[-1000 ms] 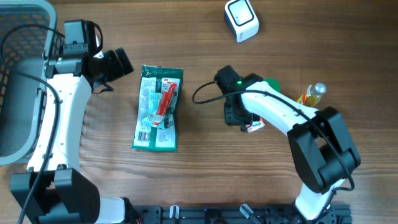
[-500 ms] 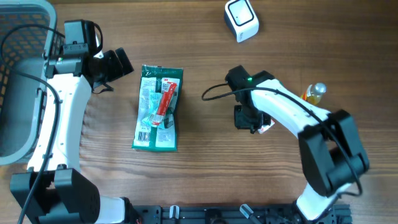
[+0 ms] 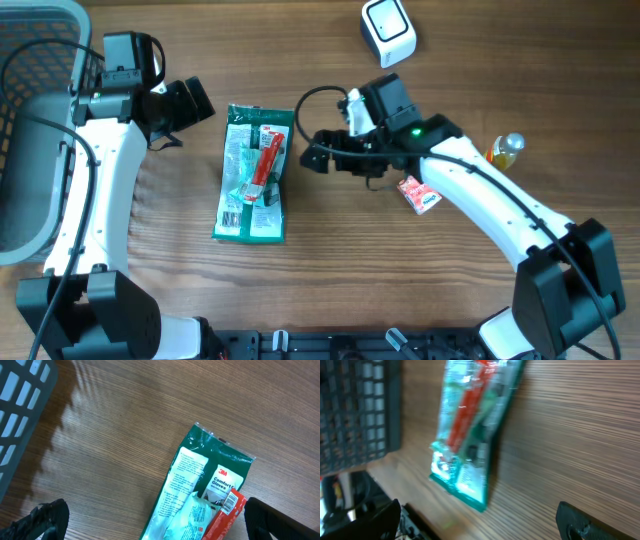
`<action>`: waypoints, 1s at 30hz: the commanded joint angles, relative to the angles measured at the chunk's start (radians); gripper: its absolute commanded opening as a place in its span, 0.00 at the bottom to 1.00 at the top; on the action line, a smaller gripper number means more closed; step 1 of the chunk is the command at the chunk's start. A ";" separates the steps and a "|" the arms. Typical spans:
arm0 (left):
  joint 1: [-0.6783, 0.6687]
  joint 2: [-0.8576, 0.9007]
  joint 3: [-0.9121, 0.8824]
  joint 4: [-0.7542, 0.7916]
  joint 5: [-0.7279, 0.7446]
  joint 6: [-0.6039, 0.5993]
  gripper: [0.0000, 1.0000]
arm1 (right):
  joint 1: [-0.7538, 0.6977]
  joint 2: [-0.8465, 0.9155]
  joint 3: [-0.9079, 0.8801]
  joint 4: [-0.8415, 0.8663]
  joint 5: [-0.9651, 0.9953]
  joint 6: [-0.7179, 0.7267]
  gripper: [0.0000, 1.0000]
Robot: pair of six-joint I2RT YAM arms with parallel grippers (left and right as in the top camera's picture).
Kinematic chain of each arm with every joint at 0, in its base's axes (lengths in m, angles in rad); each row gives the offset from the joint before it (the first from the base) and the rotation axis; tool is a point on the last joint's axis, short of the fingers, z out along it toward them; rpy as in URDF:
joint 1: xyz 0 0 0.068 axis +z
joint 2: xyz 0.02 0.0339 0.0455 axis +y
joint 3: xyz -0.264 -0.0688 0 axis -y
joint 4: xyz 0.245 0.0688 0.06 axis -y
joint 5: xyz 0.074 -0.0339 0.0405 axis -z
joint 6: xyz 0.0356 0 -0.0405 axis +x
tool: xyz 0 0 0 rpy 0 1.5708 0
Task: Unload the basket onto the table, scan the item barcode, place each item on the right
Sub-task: 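Lower the right gripper onto the red tube lying on the gloves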
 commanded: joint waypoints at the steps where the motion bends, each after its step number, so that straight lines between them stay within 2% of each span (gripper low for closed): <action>1: 0.003 -0.009 0.011 0.002 0.008 0.001 1.00 | 0.079 0.004 0.010 0.056 -0.060 0.042 1.00; 4: 0.003 -0.009 0.011 0.002 0.008 0.001 1.00 | 0.134 0.004 0.010 0.118 -0.023 0.056 1.00; 6: 0.003 -0.009 0.011 0.002 0.008 0.001 1.00 | 0.177 0.004 0.010 0.138 0.076 0.126 0.97; 7: 0.003 -0.009 0.011 0.002 0.008 0.001 1.00 | 0.195 0.004 0.010 0.141 0.126 0.158 0.89; 9: 0.003 -0.009 0.011 0.002 0.008 0.001 1.00 | 0.220 0.004 0.010 0.141 0.196 0.194 0.82; 12: 0.003 -0.009 0.011 0.002 0.008 0.001 1.00 | 0.265 0.004 0.010 0.147 0.275 0.200 0.82; 14: 0.003 -0.009 0.011 0.002 0.008 0.001 1.00 | 0.276 0.004 0.010 0.153 0.278 0.200 0.88; 16: 0.003 -0.009 0.011 0.002 0.008 0.001 1.00 | 0.282 0.004 0.010 0.153 0.278 0.197 0.88; 19: 0.003 -0.009 0.011 0.002 0.008 0.001 1.00 | 0.282 0.004 0.010 0.150 0.299 0.194 0.80; 23: 0.003 -0.009 0.011 0.002 0.008 0.001 1.00 | 0.282 0.006 0.004 0.149 0.327 0.194 0.78; 25: 0.003 -0.009 0.011 0.002 0.008 0.001 1.00 | 0.282 0.006 0.004 0.149 0.335 0.194 0.83; 26: 0.003 -0.009 0.011 0.002 0.008 0.001 1.00 | 0.282 0.006 0.004 0.149 0.338 0.194 0.98; 30: 0.003 -0.009 0.011 0.002 0.008 0.001 1.00 | 0.282 0.011 0.004 0.148 0.356 0.194 1.00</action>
